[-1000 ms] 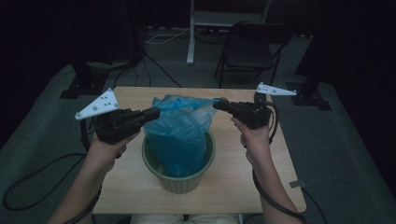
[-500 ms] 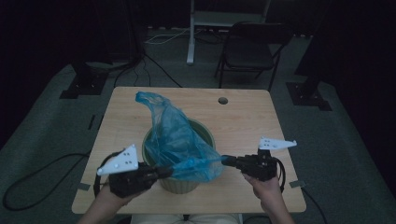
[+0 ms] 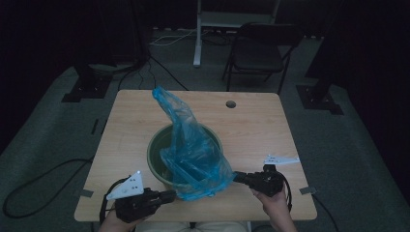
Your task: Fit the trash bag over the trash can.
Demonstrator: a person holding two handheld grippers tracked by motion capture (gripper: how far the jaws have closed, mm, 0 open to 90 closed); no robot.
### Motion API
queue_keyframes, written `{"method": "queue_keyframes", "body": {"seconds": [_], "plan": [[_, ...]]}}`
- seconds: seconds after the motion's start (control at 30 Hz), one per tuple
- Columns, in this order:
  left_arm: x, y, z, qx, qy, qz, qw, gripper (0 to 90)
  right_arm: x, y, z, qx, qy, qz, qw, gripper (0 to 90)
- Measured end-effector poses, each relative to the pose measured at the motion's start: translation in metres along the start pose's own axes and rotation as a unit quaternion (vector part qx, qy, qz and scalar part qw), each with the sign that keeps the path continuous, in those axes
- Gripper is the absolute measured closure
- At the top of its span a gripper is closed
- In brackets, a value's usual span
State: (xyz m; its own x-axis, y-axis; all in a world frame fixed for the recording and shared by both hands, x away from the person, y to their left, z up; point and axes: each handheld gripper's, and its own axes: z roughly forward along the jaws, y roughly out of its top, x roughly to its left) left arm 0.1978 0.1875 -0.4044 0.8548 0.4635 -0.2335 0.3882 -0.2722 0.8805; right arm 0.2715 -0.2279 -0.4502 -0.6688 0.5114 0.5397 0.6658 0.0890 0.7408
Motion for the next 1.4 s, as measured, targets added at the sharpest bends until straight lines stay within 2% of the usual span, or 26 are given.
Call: {"method": "queue_keyframes", "body": {"seconds": [0.03,0.2,0.3,0.4,0.43,0.5,0.53,0.57,0.6,0.63,0.77,0.83,0.9,0.93,0.97,1.03,1.1,1.2,1.27,1.4], "plan": [[0.003,-0.001,-0.003,-0.004,-0.001,-0.007,1.0000,87.2,-0.003,0.000,-0.002,0.001,0.001,0.006,1.0000,73.1],[0.011,0.004,-0.021,-0.025,0.028,-0.015,0.9992,87.2,-0.010,0.008,-0.024,-0.007,-0.028,0.006,0.9996,61.4],[0.017,0.011,-0.027,-0.036,0.043,-0.018,0.9983,87.2,-0.013,0.010,-0.037,-0.010,-0.050,0.008,0.9987,59.9],[0.023,0.022,-0.029,-0.052,0.043,-0.023,0.9975,86.3,-0.015,0.008,-0.044,-0.013,-0.056,0.013,0.9983,58.7],[0.023,0.028,-0.028,-0.051,0.046,-0.018,0.9975,83.4,-0.015,0.006,-0.044,-0.016,-0.052,0.016,0.9984,58.8],[0.020,0.044,-0.024,-0.060,0.058,-0.009,0.9965,70.7,-0.014,0.003,-0.042,-0.015,-0.050,0.017,0.9985,59.0],[0.018,0.053,-0.020,-0.060,0.063,0.000,0.9962,62.1,-0.013,0.003,-0.040,-0.013,-0.050,0.015,0.9986,59.0],[0.018,0.053,-0.020,-0.060,0.063,0.000,0.9962,52.3,-0.011,0.004,-0.038,-0.012,-0.048,0.011,0.9987,59.1],[0.015,0.072,-0.014,-0.057,0.067,0.009,0.9961,47.9,-0.009,0.005,-0.035,-0.010,-0.049,0.008,0.9987,59.2],[0.016,0.082,-0.010,-0.058,0.074,0.012,0.9955,42.5,-0.007,0.006,-0.033,-0.008,-0.049,0.003,0.9987,59.3],[0.027,0.116,0.008,-0.049,0.077,0.009,0.9958,35.0,-0.003,0.010,-0.024,-0.004,-0.048,-0.008,0.9988,59.5],[0.037,0.127,0.019,-0.042,0.077,-0.006,0.9961,35.0,-0.003,0.010,-0.021,-0.003,-0.045,-0.009,0.9990,59.5],[0.046,0.133,0.030,-0.031,0.060,-0.012,0.9977,38.3,-0.003,0.011,-0.019,-0.005,-0.042,-0.009,0.9991,59.6],[0.050,0.135,0.034,-0.023,0.046,-0.014,0.9986,47.3,-0.003,0.011,-0.019,-0.005,-0.042,-0.010,0.9991,59.6],[0.054,0.136,0.038,-0.019,0.044,-0.016,0.9987,53.7,-0.003,0.011,-0.018,-0.005,-0.042,-0.011,0.9991,59.6],[0.058,0.137,0.043,-0.013,0.052,-0.009,0.9985,73.8,-0.005,0.010,-0.017,-0.006,-0.041,-0.007,0.9991,59.4],[0.061,0.136,0.044,-0.014,0.057,-0.006,0.9983,87.1,-0.007,0.008,-0.015,-0.007,-0.036,-0.005,0.9993,57.5],[0.061,0.133,0.039,-0.025,0.062,-0.001,0.9977,90.0,-0.011,0.002,-0.014,-0.014,-0.036,-0.003,0.9993,50.8],[0.061,0.130,0.036,-0.030,0.057,-0.001,0.9979,90.0,-0.015,-0.003,-0.013,-0.018,-0.032,-0.003,0.9993,46.4],[0.059,0.125,0.032,-0.030,0.069,0.006,0.9971,90.0,-0.024,-0.013,-0.010,-0.019,-0.024,-0.001,0.9995,41.3]]}}
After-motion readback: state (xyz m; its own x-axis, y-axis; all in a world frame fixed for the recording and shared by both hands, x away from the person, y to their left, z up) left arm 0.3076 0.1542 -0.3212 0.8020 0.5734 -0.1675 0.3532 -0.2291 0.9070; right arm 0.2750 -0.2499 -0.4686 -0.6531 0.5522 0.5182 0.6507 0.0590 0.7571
